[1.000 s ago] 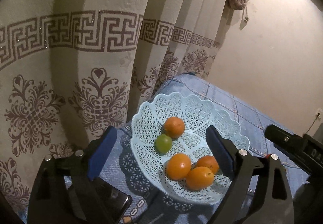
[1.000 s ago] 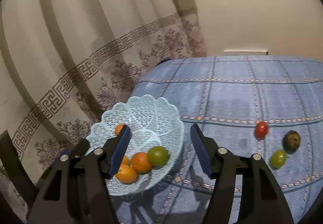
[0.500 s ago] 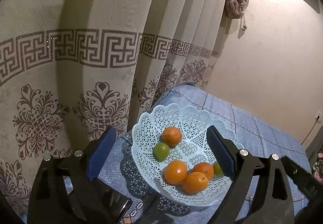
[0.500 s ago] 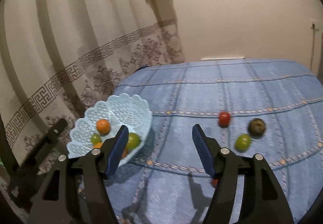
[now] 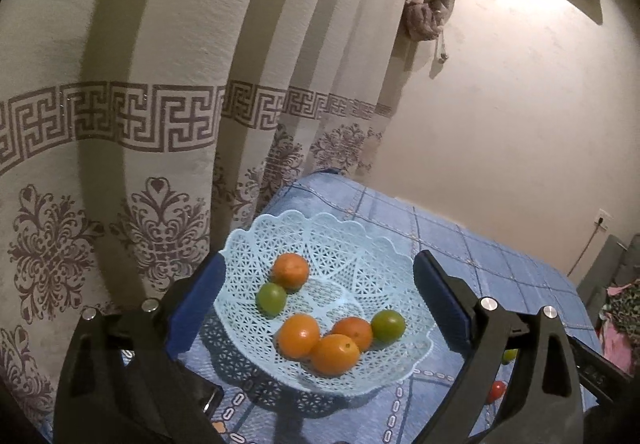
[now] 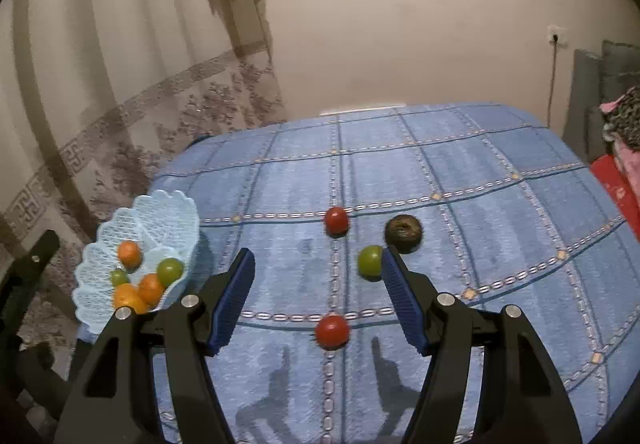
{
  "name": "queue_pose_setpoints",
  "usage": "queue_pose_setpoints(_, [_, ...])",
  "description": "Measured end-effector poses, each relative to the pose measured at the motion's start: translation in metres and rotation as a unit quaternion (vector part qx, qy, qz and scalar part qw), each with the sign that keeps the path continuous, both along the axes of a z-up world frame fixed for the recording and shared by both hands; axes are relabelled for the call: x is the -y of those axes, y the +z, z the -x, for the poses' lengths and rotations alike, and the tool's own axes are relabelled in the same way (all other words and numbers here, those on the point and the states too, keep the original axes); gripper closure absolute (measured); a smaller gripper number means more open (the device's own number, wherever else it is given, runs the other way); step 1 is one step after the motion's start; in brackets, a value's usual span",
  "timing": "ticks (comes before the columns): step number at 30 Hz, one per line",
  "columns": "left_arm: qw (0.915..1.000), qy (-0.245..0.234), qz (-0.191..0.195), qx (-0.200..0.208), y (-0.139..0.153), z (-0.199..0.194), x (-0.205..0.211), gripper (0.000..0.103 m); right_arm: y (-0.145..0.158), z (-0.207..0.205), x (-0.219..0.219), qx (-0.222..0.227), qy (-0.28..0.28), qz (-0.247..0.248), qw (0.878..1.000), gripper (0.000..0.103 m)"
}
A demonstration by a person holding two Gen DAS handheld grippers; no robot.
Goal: Organize fruits
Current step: 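Withdraw both tools from the basket toward the remaining fruits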
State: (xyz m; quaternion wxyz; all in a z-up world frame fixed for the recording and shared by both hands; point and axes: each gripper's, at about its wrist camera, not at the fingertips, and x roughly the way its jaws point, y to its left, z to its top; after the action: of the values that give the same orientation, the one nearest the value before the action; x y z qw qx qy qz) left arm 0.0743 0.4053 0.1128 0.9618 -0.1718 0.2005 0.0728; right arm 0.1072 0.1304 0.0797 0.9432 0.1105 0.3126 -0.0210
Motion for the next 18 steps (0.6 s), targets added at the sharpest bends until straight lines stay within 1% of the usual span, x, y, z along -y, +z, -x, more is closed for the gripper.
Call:
queue_pose_setpoints(3, [0.9998, -0.013, 0.008, -0.009, -0.005, -0.005, 0.001, 0.007, 0.0, -0.005, 0.002, -0.008, -0.015, 0.017, 1.0, 0.038])
queue_pose_setpoints(6, [0.9992, -0.031, 0.015, -0.02, -0.01, -0.011, 0.003, 0.007, -0.001, -0.01, 0.008, -0.01, -0.034, 0.015, 0.999, 0.037])
queue_pose_setpoints(9, [0.9985, -0.048, 0.018, -0.02, -0.011, -0.012, 0.007, 0.007, -0.003, -0.014, 0.016, -0.013, -0.052, 0.012, 0.999, 0.037])
queue_pose_setpoints(13, [0.9978, -0.064, 0.009, -0.017, -0.01, -0.013, 0.015, 0.007, -0.005, -0.021, 0.032, -0.017, -0.074, 0.007, 0.997, 0.038])
queue_pose_setpoints(16, [0.997, -0.076, 0.003, -0.017, -0.011, -0.013, 0.021, 0.007, -0.006, -0.025, 0.053, -0.018, -0.094, -0.013, 0.995, 0.038])
queue_pose_setpoints(18, [0.9962, -0.085, -0.007, -0.017, -0.011, -0.013, 0.026, 0.007, -0.006, -0.028, 0.063, -0.02, -0.098, -0.025, 0.995, 0.038])
